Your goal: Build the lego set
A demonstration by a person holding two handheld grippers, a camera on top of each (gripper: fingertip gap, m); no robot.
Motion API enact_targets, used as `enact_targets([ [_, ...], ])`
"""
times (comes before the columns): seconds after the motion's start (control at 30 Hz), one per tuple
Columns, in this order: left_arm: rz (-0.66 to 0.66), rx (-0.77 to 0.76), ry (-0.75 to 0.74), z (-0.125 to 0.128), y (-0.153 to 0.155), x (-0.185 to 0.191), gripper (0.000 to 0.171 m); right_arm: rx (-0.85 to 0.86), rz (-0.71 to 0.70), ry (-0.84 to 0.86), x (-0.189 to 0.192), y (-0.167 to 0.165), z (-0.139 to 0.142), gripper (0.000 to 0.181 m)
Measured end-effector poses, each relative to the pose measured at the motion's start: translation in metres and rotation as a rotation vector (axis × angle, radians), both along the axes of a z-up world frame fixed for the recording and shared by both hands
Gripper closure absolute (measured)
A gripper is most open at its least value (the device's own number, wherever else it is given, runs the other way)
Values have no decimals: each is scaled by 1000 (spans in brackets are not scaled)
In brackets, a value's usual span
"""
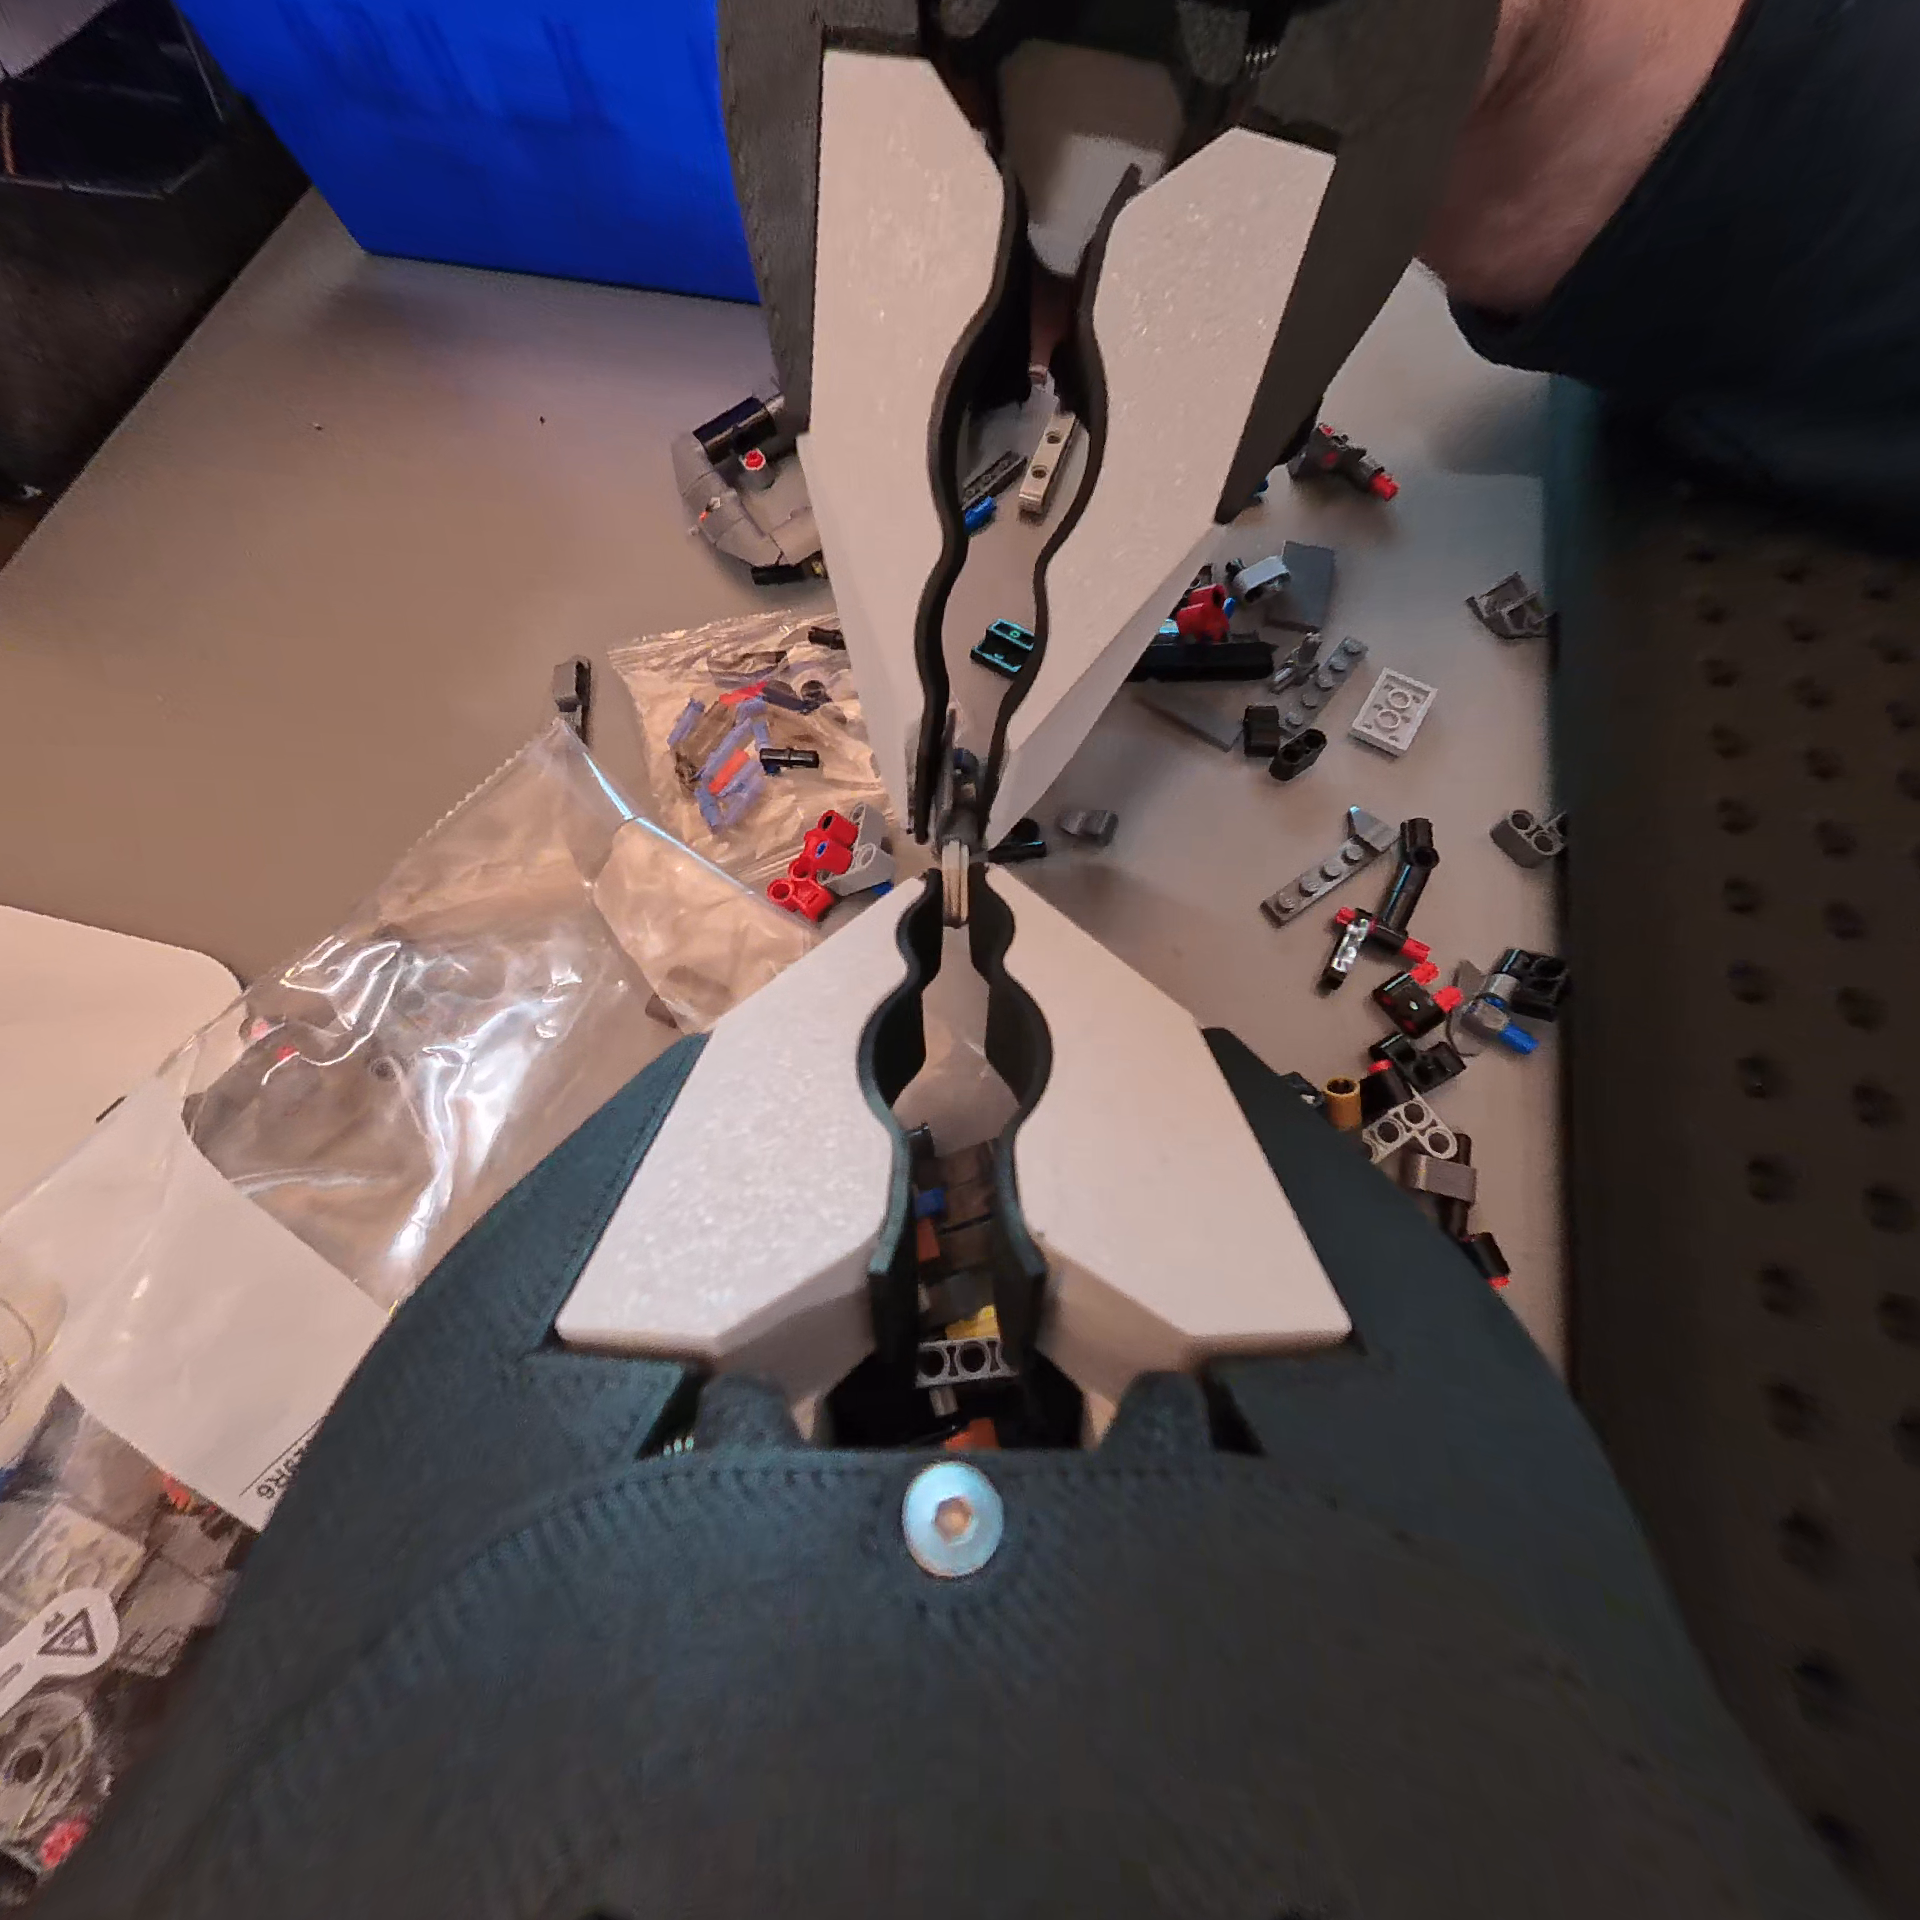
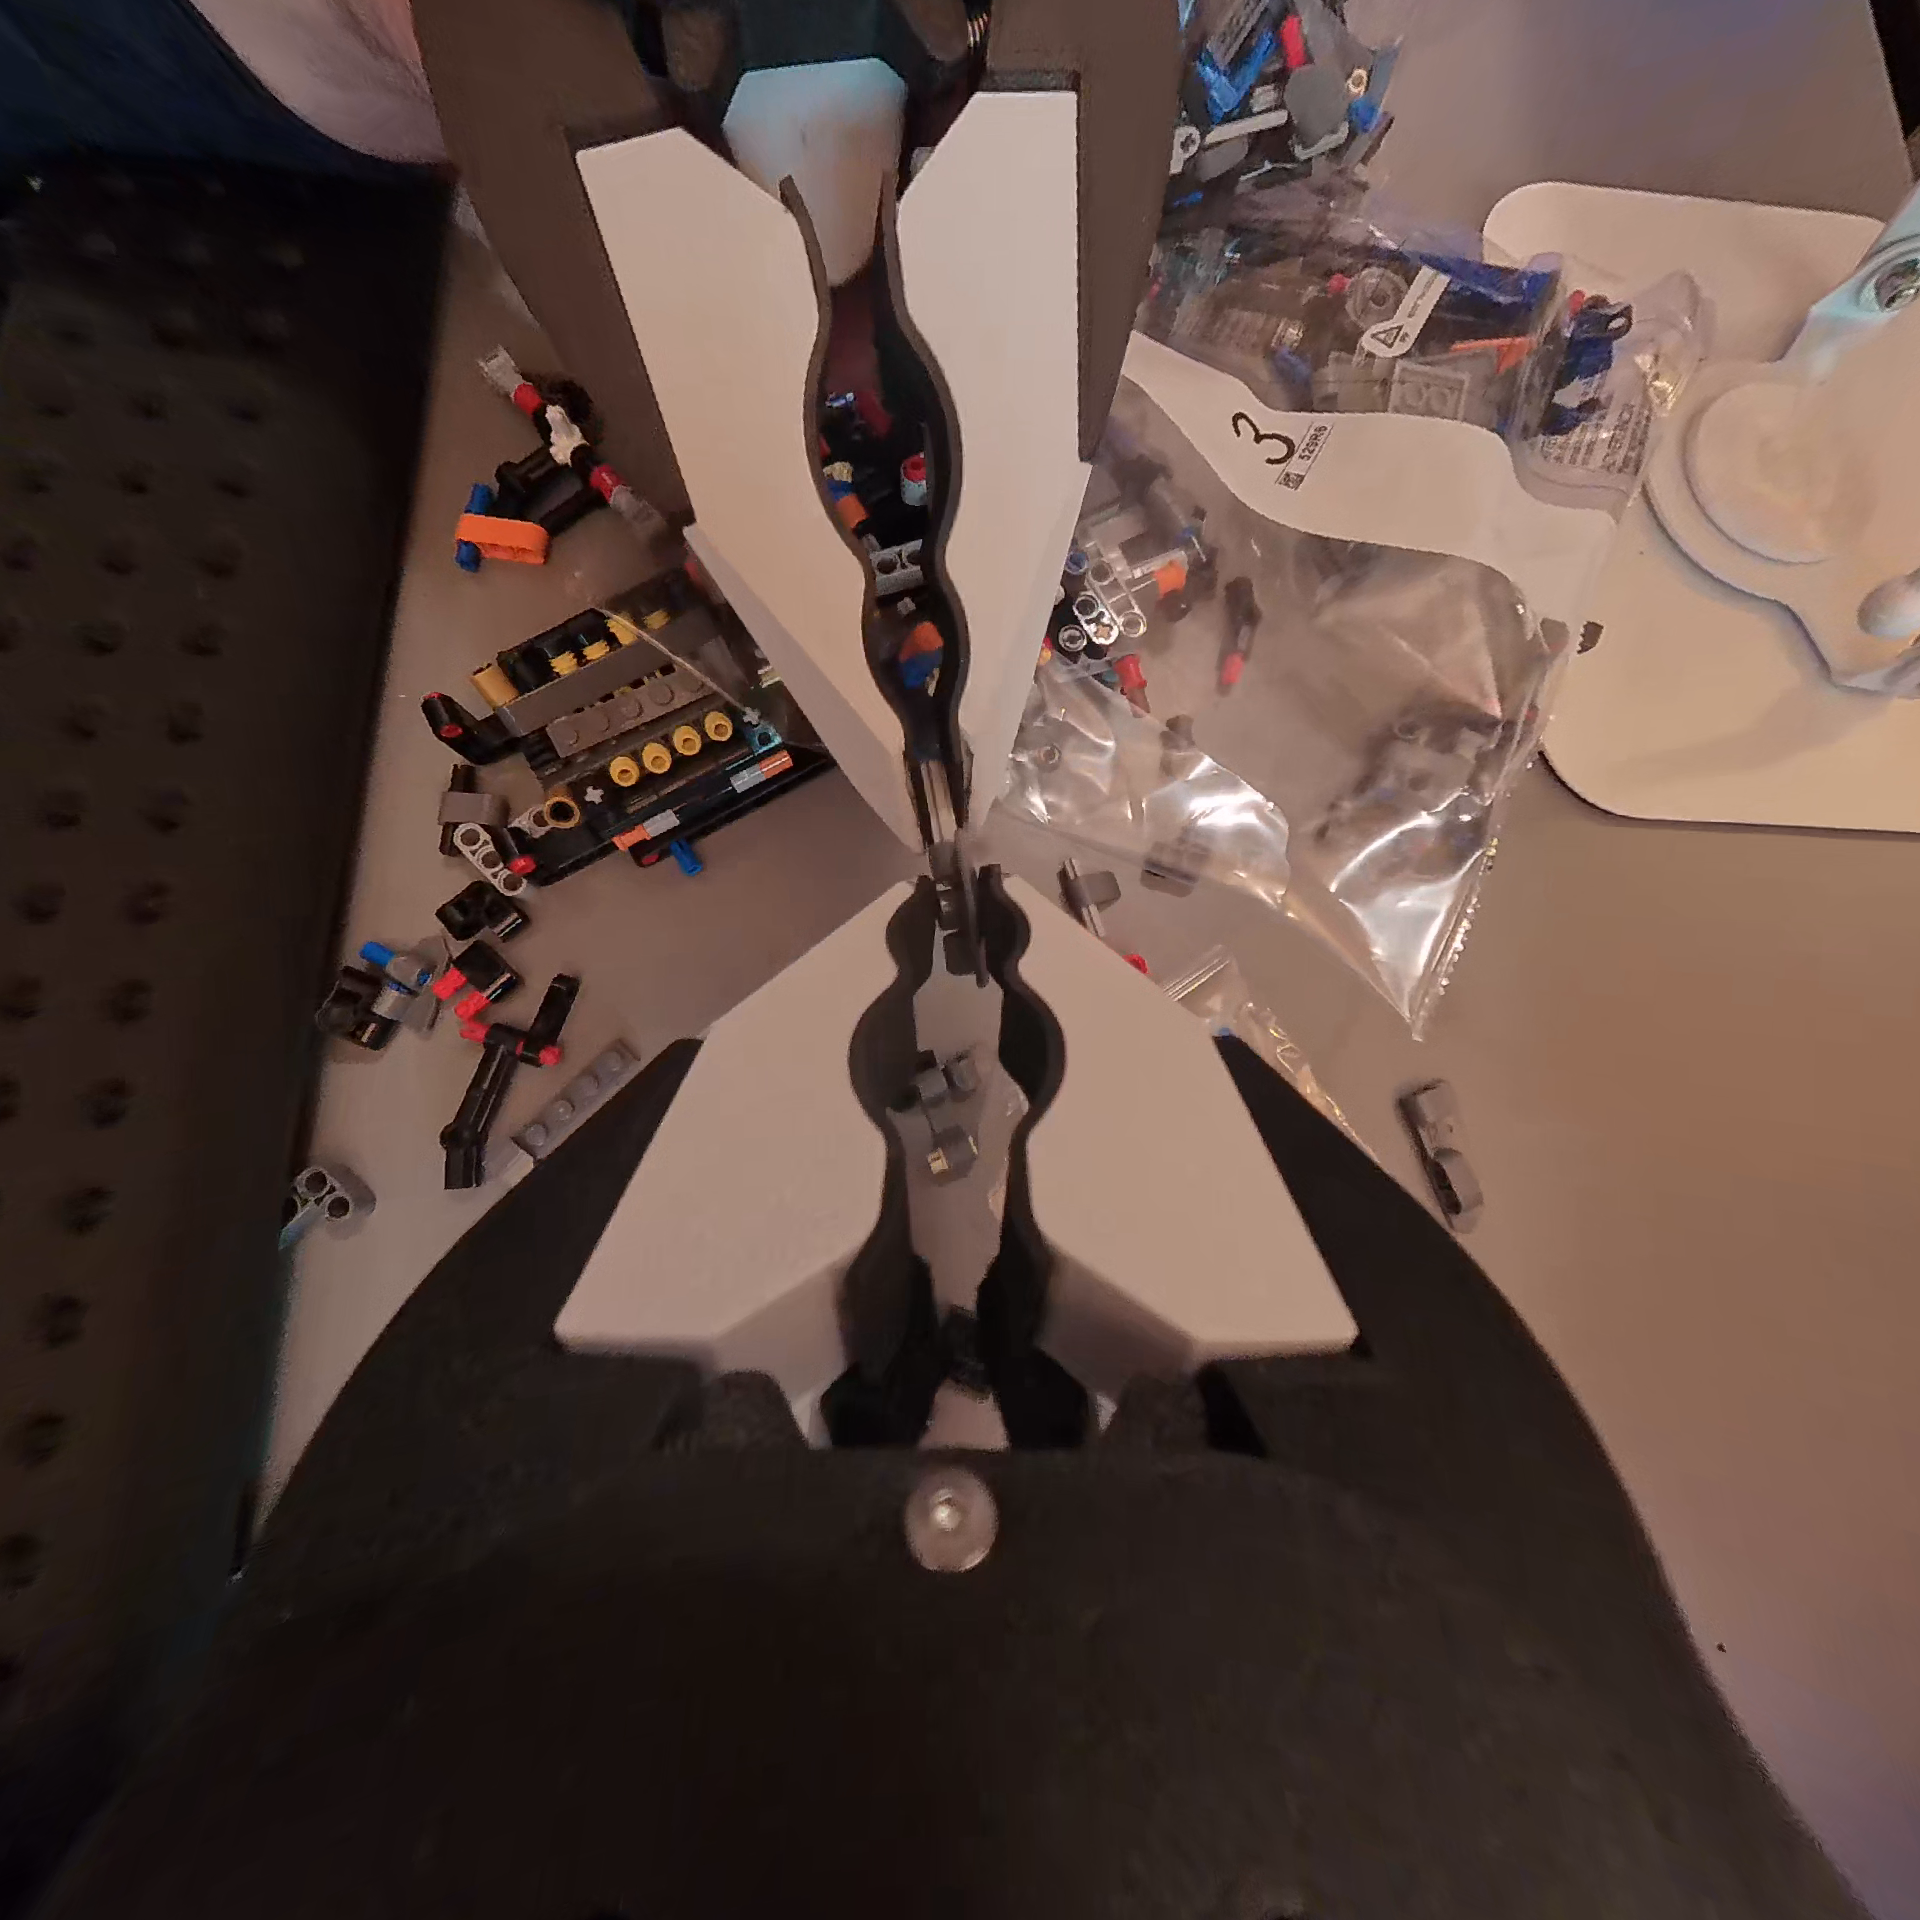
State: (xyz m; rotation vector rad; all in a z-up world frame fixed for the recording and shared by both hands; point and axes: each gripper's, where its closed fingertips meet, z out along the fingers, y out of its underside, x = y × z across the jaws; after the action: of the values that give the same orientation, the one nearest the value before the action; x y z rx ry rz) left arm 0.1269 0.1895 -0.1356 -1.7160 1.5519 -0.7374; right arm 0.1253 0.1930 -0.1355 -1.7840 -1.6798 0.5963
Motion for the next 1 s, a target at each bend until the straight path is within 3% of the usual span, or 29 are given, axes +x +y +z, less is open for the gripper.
enact_targets([
  [0.3, 5, 29, 22, -1, 1, -2, 169, 41, -2, -36, -2, 1, -2, 175],
  [0.8, 7, -23, -67, 24, -3, -10, 169, 30, 34, 90, -2, -7, 21, 176],
  [0.87, 76, -50, -182, 47, 12, -31, 170, 61, -65, -73, 26, 11, -2, 177],
  [0.9, 83, -82, -257, 60, 15, -39, 171, 33, -90, -52, 36, 15, -5, 177],
  [0.97, 54, -88, -216, 53, 10, -36, 170, -4, -76, 138, 28, 12, 26, 177],
  [1.0, 38, -73, -170, 43, 6, -28, 170, 43, -91, 131, 27, 15, 34, 177],
])
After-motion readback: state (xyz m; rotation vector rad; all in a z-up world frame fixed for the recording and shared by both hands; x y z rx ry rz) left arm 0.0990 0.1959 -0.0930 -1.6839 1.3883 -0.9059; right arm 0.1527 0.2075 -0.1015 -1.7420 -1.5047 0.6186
